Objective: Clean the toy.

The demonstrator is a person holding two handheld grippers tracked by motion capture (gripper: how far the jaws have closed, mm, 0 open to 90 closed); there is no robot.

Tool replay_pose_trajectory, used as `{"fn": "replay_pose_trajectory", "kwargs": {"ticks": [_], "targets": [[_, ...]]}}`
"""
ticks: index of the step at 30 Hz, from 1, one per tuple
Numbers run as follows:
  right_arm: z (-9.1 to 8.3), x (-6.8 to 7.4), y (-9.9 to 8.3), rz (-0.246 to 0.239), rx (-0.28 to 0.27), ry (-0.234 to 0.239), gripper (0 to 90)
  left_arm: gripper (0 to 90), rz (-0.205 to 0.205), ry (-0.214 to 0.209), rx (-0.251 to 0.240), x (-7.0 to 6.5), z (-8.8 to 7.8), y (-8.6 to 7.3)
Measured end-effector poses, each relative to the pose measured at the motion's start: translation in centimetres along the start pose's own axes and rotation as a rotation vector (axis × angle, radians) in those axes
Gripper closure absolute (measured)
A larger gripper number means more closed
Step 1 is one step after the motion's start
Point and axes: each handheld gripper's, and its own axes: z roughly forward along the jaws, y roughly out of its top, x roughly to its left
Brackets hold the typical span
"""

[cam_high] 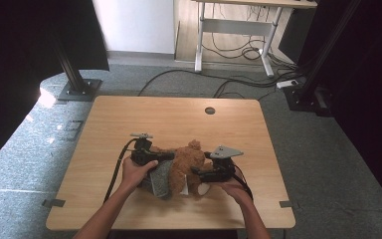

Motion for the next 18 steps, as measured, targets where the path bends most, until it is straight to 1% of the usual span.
{"fn": "replay_pose_trajectory", "kwargs": {"ticks": [1,2,3,4,6,8,10,13,16,18], "targets": [[0.4,-0.1,-0.3,0.015,0.027,0.014,16.1,85.8,0.003,-0.006,-0.001,0.0,-0.1,-0.2],[0.8,-0.3,-0.6,0.044,0.039,0.043,15.9,85.8,0.006,-0.006,-0.002,0.0,-0.1,-0.3],[1.0,-0.4,-0.9,0.067,0.042,0.058,14.7,85.8,0.013,-0.006,-0.005,-0.1,-0.3,-0.5],[1.4,-0.5,-1.3,0.102,0.045,0.09,16.2,85.8,0.016,-0.005,-0.006,-0.2,-0.3,-0.6],[1.7,-0.4,-1.8,0.118,0.043,0.127,22.0,85.8,0.032,0.001,-0.013,-0.3,-0.5,-1.0],[1.7,-0.1,-2.2,0.113,0.032,0.146,28.5,85.8,0.047,0.001,-0.027,-0.5,-0.7,-1.4],[1.5,0.3,-2.4,0.072,0.023,0.151,37.1,85.8,0.076,0.001,-0.049,-0.7,-0.8,-2.0],[1.3,0.6,-3.0,0.044,0.005,0.15,46.5,85.8,0.091,-0.004,-0.075,-0.9,-0.8,-2.8],[1.1,0.9,-3.5,0.022,-0.019,0.128,50.4,85.8,0.101,-0.004,-0.098,-1.1,-0.6,-3.3],[1.0,1.1,-3.7,0.002,-0.024,0.093,52.4,85.9,0.114,0.006,-0.11,-1.2,-0.3,-3.4]]}}
